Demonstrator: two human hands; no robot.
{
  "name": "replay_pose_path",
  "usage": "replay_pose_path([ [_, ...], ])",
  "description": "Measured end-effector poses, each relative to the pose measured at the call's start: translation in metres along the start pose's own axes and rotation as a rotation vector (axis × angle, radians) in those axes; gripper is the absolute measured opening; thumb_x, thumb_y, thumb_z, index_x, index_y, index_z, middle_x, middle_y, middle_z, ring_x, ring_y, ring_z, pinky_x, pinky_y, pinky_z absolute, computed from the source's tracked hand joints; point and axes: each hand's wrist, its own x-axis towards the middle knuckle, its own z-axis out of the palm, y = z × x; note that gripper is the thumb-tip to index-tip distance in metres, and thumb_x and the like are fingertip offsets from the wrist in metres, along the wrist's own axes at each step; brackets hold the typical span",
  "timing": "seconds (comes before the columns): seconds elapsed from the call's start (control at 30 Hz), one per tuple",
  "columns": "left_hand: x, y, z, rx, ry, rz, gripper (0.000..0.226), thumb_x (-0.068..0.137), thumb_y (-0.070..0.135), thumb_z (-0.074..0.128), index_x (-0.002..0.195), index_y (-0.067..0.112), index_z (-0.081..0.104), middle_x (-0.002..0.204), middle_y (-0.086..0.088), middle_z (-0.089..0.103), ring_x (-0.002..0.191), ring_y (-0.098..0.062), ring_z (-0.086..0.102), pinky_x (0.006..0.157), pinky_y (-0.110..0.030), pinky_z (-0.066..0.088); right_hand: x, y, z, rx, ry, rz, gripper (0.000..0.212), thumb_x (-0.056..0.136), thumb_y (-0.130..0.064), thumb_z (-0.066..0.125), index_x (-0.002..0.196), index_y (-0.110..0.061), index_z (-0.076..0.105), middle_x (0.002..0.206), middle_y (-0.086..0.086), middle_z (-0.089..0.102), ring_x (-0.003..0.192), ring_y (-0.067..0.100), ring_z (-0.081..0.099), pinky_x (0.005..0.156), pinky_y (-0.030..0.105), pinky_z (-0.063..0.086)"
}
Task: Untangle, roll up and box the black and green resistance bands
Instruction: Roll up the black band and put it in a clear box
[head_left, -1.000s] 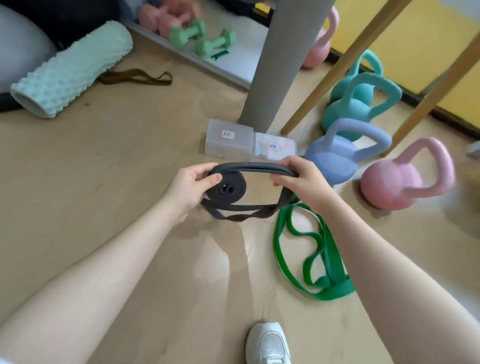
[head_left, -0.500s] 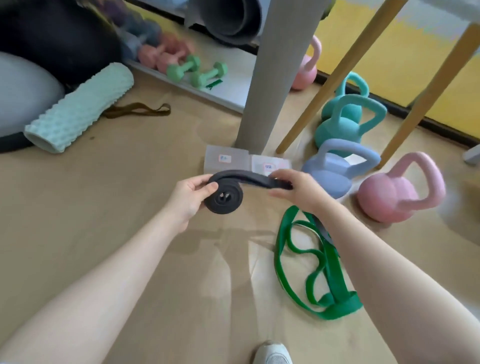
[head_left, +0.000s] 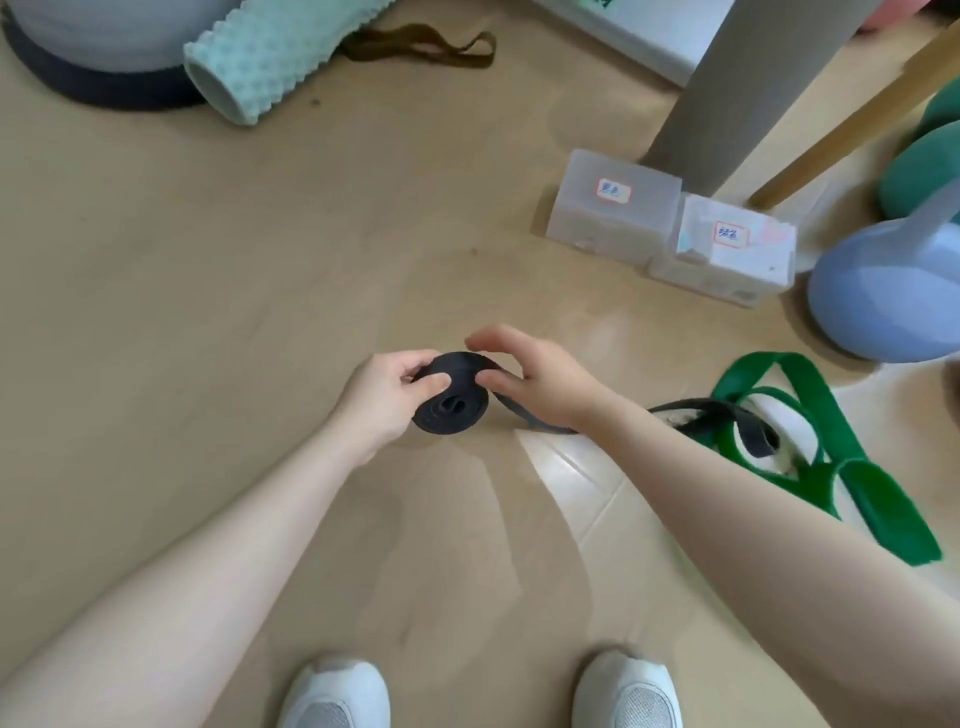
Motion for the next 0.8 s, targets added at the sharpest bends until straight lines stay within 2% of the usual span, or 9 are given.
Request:
replay_pose_path([
  [0.17, -0.005, -0.007, -0.001, 0.066, -0.020, 0.058, 0.017, 0.081, 0.023, 0.061, 0.084, 0.039, 0.067, 0.092, -0.001, 0.072, 0.095, -0.025, 0.064, 0.091, -0.044, 0.048, -0.001, 0.005, 0.012, -0.058, -0.020, -0.028, 0.031, 0.085, -0.014, 0.063, 0.115, -0.012, 0.055, 0.103, 0.001, 0.065, 0.091, 0.017, 0.058, 0.077, 0.023, 0.042],
  [0.3, -0.007, 0.002, 0.001, -0.012, 0.022, 0.079, 0.019, 0.081, 0.024, 0.061, 0.084, 0.042, 0.067, 0.090, 0.001, 0.072, 0.093, -0.025, 0.064, 0.091, -0.041, 0.047, -0.005, 0.005, 0.006, -0.027, 0.048, -0.057, 0.026, 0.088, -0.020, 0.062, 0.114, -0.015, 0.060, 0.100, 0.000, 0.069, 0.088, 0.015, 0.061, 0.078, 0.021, 0.043],
  [0.4, -0.006, 0.008, 0.002, -0.081, 0.027, 0.097, 0.020, 0.086, 0.015, 0.061, 0.093, 0.033, 0.070, 0.089, 0.002, 0.072, 0.087, -0.016, 0.065, 0.088, -0.032, 0.048, -0.008, 0.004, 0.001, 0.037, 0.108, -0.065, 0.026, 0.089, -0.019, 0.060, 0.114, -0.018, 0.062, 0.103, -0.004, 0.069, 0.094, 0.013, 0.061, 0.082, 0.019, 0.043],
  [0.47, -0.005, 0.010, 0.004, -0.160, 0.045, 0.098, 0.023, 0.088, 0.010, 0.059, 0.106, 0.020, 0.068, 0.092, 0.002, 0.070, 0.084, -0.008, 0.063, 0.083, -0.019, 0.048, -0.011, 0.005, 0.001, 0.064, 0.126, -0.076, 0.030, 0.091, -0.017, 0.057, 0.121, -0.018, 0.060, 0.098, -0.004, 0.066, 0.095, 0.016, 0.059, 0.085, 0.024, 0.044],
  [0.57, -0.005, 0.014, 0.008, -0.254, 0.074, 0.110, 0.029, 0.088, 0.006, 0.058, 0.117, 0.009, 0.063, 0.096, 0.002, 0.068, 0.080, 0.002, 0.062, 0.075, -0.006, 0.045, -0.017, 0.007, -0.001, 0.068, 0.154, -0.084, 0.038, 0.094, -0.015, 0.051, 0.132, -0.022, 0.051, 0.089, -0.011, 0.050, 0.086, 0.008, 0.053, 0.088, 0.021, 0.041],
  [0.63, -0.007, 0.017, 0.009, -0.348, 0.083, 0.107, 0.026, 0.089, 0.004, 0.057, 0.110, 0.016, 0.064, 0.091, 0.006, 0.068, 0.076, 0.005, 0.063, 0.072, -0.007, 0.046, -0.019, 0.003, -0.006, 0.044, 0.146, -0.098, 0.040, 0.095, -0.014, 0.049, 0.134, -0.022, 0.048, 0.090, -0.013, 0.045, 0.082, 0.000, 0.050, 0.086, 0.013, 0.038],
  [0.7, -0.008, 0.021, 0.009, -0.439, 0.091, 0.093, 0.024, 0.090, 0.003, 0.055, 0.104, 0.022, 0.062, 0.087, 0.009, 0.067, 0.073, 0.007, 0.063, 0.070, -0.009, 0.049, -0.019, -0.004, -0.011, 0.081, 0.151, -0.084, 0.040, 0.094, -0.010, 0.050, 0.133, -0.019, 0.049, 0.093, -0.011, 0.048, 0.083, 0.001, 0.052, 0.082, 0.008, 0.037],
  [0.73, -0.008, 0.023, 0.009, -0.478, 0.093, 0.083, 0.024, 0.090, 0.004, 0.055, 0.105, 0.021, 0.062, 0.087, 0.009, 0.068, 0.074, 0.005, 0.063, 0.072, -0.013, 0.050, -0.019, -0.008, -0.013, 0.151, 0.175, -0.055, 0.038, 0.093, -0.009, 0.052, 0.129, -0.016, 0.052, 0.095, -0.009, 0.053, 0.082, 0.004, 0.054, 0.081, 0.008, 0.039],
  [0.8, -0.008, 0.025, 0.008, -0.555, 0.096, 0.061, 0.023, 0.090, 0.006, 0.055, 0.110, 0.016, 0.061, 0.090, 0.007, 0.069, 0.080, -0.002, 0.064, 0.079, -0.022, 0.052, -0.021, -0.017, -0.015, 0.354, 0.264, 0.008, 0.029, 0.090, -0.010, 0.058, 0.117, -0.018, 0.056, 0.095, -0.011, 0.057, 0.076, 0.008, 0.060, 0.079, 0.018, 0.047],
])
